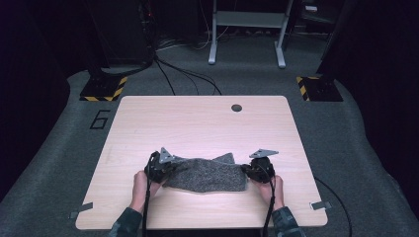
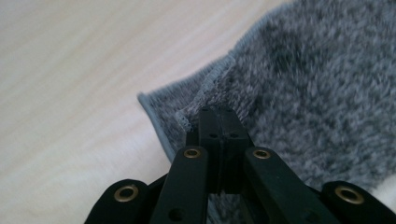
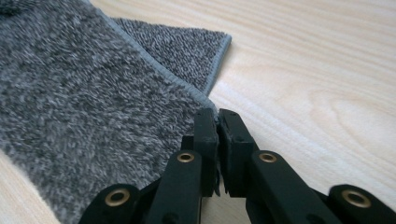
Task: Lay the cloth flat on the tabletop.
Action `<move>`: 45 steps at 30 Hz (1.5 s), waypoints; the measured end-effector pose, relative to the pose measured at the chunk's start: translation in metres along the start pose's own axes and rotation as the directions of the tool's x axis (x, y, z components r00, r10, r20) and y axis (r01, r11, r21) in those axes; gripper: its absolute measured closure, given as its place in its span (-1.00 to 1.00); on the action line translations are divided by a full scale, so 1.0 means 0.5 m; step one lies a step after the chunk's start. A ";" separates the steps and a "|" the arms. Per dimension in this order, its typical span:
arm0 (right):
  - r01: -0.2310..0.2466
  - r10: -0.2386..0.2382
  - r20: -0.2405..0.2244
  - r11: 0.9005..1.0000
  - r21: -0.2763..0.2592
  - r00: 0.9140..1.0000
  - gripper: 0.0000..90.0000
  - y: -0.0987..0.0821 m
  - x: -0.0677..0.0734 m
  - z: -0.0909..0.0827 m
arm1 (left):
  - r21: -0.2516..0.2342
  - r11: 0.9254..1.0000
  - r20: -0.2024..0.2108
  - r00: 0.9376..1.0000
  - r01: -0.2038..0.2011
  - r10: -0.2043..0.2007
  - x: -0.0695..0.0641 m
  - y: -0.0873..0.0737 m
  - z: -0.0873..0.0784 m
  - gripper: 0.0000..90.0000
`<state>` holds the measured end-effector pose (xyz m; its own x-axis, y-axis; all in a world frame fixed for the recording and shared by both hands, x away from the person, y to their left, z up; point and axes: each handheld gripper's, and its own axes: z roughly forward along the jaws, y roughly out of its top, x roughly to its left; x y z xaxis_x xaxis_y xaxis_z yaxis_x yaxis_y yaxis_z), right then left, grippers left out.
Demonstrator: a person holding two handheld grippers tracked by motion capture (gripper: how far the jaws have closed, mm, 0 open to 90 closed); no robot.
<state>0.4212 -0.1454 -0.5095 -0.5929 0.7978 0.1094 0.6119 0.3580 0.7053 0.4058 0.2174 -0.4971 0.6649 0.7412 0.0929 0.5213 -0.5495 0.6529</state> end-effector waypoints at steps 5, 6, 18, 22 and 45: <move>0.022 -0.022 0.013 1.000 0.013 1.000 0.89 0.002 0.003 0.006 | 0.012 1.000 0.016 1.000 0.021 -0.022 0.009 -0.003 0.013 0.66; 0.010 -0.010 0.009 1.000 0.010 1.000 0.86 0.003 0.005 0.006 | 0.023 0.999 -0.013 0.999 0.036 -0.035 0.014 0.002 0.017 0.48; 0.012 -0.012 0.005 1.000 0.028 1.000 0.78 0.003 0.008 0.011 | 0.019 0.999 -0.024 0.999 -0.030 0.030 0.010 0.019 0.040 0.66; 0.018 -0.018 0.006 0.999 0.032 1.000 0.91 -0.002 0.011 0.015 | 0.026 0.999 -0.036 0.999 -0.025 0.026 0.009 0.021 0.041 0.88; 0.027 -0.027 -0.033 1.000 -0.002 0.999 0.97 -0.012 0.033 -0.070 | 0.000 1.000 0.017 1.000 0.019 -0.019 0.004 -0.001 -0.026 0.95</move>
<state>0.3893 -0.1512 -0.4877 -0.6261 0.7715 0.1132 0.5945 0.3784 0.7095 0.3999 0.2243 -0.4875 0.6637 0.7450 0.0675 0.5341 -0.5351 0.6546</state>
